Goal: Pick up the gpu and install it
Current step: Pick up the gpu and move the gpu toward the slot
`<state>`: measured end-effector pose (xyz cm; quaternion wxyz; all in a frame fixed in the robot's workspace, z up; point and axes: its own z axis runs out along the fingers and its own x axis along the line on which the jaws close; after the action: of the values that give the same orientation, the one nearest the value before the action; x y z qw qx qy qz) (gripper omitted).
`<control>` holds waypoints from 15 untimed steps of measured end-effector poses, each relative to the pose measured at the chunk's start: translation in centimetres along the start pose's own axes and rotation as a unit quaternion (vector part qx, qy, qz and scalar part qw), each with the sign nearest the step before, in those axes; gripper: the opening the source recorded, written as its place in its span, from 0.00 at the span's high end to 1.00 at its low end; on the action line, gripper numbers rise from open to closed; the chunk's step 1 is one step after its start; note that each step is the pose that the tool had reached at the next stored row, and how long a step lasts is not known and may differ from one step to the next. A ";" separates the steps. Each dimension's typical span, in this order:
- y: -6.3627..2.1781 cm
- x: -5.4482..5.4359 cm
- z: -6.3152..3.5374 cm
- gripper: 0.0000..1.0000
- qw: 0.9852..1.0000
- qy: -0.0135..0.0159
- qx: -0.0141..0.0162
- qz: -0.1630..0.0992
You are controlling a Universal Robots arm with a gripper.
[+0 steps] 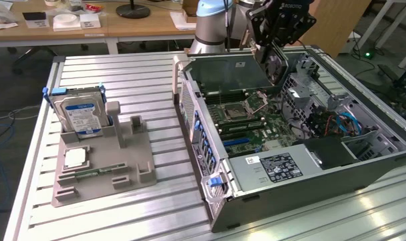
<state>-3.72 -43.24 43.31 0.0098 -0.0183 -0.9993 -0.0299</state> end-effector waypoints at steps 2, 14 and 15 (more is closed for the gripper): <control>0.02 -0.3 0.01 0.72 1.000 0.000 0.000 0.000; 0.08 -2.2 0.10 0.72 1.000 0.000 0.000 0.000; 0.09 -2.4 0.10 0.72 1.000 0.000 0.000 0.000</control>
<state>-1.31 -43.23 43.17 0.0098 -0.0183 -0.9993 -0.0298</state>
